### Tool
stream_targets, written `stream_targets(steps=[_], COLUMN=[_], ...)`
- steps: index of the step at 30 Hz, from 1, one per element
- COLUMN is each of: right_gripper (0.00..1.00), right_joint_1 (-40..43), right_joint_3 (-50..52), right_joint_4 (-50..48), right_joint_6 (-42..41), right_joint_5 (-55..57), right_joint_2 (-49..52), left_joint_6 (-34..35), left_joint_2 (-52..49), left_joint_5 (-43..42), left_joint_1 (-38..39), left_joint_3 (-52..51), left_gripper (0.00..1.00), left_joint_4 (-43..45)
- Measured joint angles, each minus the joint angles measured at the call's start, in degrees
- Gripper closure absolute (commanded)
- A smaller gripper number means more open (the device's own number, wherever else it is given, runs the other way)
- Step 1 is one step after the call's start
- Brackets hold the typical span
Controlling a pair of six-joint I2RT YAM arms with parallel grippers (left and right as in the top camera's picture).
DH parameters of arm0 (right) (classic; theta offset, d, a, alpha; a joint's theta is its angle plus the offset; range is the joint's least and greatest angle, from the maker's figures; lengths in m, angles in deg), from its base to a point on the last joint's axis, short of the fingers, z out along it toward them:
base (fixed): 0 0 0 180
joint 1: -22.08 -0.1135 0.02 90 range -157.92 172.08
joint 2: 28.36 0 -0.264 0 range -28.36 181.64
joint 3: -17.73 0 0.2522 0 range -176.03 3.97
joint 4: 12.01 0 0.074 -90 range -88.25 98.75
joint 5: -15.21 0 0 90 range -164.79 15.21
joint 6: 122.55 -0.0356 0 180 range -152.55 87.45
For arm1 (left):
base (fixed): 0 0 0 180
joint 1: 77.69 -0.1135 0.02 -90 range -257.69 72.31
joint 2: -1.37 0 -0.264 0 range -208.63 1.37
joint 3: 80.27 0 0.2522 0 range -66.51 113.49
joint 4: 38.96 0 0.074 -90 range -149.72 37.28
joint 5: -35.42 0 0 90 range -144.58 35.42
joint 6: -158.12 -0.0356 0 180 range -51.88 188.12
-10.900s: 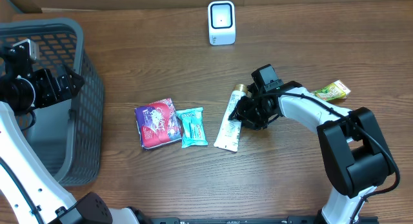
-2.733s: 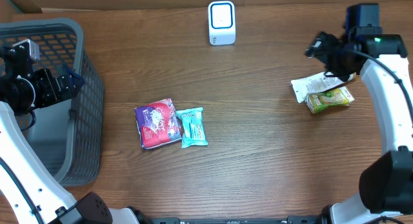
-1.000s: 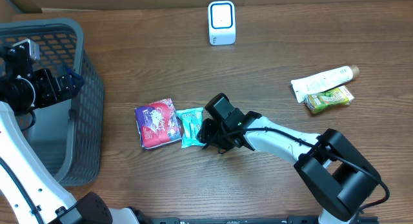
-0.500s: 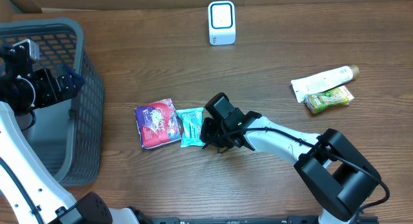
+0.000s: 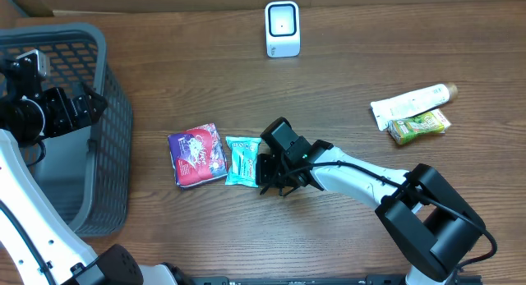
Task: Scan the item barcode
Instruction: 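Lower the right gripper and grasp the mint-green tissue pack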
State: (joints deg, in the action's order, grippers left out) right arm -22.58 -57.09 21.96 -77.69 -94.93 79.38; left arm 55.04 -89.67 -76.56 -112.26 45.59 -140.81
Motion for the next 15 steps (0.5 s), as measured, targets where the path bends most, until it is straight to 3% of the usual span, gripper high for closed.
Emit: stream_targets(steps=[2,4,12,15], right_gripper=[0.53,0.44,0.43,0.47], right_joint_1=[0.00,-0.02,-2.43,-4.15], right_joint_3=[0.00,-0.02,-0.02,-0.02], right_joint_4=[-0.09,-0.74,-5.95,-6.95], right_joint_6=[0.76,1.31,1.70,1.68], right_joint_5=[0.02,0.31,5.05,7.85], right_joint_2=[0.00,0.00,0.00,0.00], left_joint_6=[0.00,0.00,0.00,0.00], left_joint_2=[0.00,0.00,0.00,0.00], left_joint_5=[0.00,0.00,0.00,0.00], left_joint_1=[0.00,0.00,0.00,0.00], left_joint_3=[0.00,0.00,0.00,0.00], left_gripper=[0.00,0.00,0.00,0.00], left_joint_4=[0.00,0.00,0.00,0.00])
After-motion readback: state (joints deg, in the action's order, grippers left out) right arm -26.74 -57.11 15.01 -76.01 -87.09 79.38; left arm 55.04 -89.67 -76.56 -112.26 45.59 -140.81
